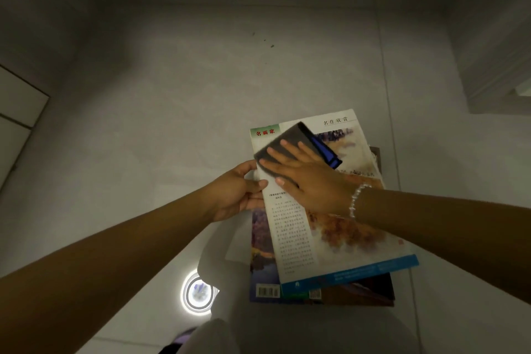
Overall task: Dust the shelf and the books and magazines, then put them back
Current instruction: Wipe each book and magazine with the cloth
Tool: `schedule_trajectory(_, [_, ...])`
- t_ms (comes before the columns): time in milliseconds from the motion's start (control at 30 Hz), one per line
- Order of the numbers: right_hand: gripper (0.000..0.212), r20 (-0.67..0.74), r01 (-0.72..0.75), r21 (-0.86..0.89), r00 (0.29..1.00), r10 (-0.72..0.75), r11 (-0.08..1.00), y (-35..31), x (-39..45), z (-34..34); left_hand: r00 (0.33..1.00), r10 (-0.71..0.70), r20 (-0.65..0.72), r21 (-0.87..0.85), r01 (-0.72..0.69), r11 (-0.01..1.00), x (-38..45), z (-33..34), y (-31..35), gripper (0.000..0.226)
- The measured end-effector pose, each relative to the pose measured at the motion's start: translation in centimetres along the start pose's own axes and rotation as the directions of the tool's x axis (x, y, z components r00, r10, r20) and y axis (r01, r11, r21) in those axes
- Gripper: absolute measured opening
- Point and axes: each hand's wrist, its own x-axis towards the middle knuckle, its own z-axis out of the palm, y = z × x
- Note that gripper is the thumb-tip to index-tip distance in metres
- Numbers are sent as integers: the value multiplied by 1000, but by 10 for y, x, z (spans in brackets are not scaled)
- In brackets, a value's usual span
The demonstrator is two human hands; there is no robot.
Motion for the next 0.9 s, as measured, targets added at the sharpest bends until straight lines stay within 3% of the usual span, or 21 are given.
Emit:
schedule_trajectory(67, [52, 58, 127, 7, 990, -127, 992, 3, -15, 1, 998, -22, 65, -59, 26, 998, -2, -4, 1, 43])
schedule_trajectory(133, [49, 96, 162, -15, 983, -160, 987, 12, -20, -1, 993, -30, 111, -81, 39, 996, -3, -6, 3, 46])
schedule_trajectory(334, [52, -21, -212, -85, 977, 211, 974, 26, 13, -14, 991, -29, 134, -59, 38, 998, -3, -2, 7, 42])
schedule_trajectory(534, [50, 74, 57, -44, 996, -54, 997, -1, -3, -2, 997, -53, 61, -105, 59, 993, -5, -2, 5, 34])
schedule_trajectory(767, [52, -19, -107, -163, 994, 106, 981, 26, -8, -10, 999, -46, 19, -69, 47, 997, -1, 0, 3, 40])
schedule_trajectory(901, [50, 62, 143, -199, 989, -133, 970, 11, -51, 7, 999, -27, -18, -2, 27, 1000, -1, 3, 1, 36])
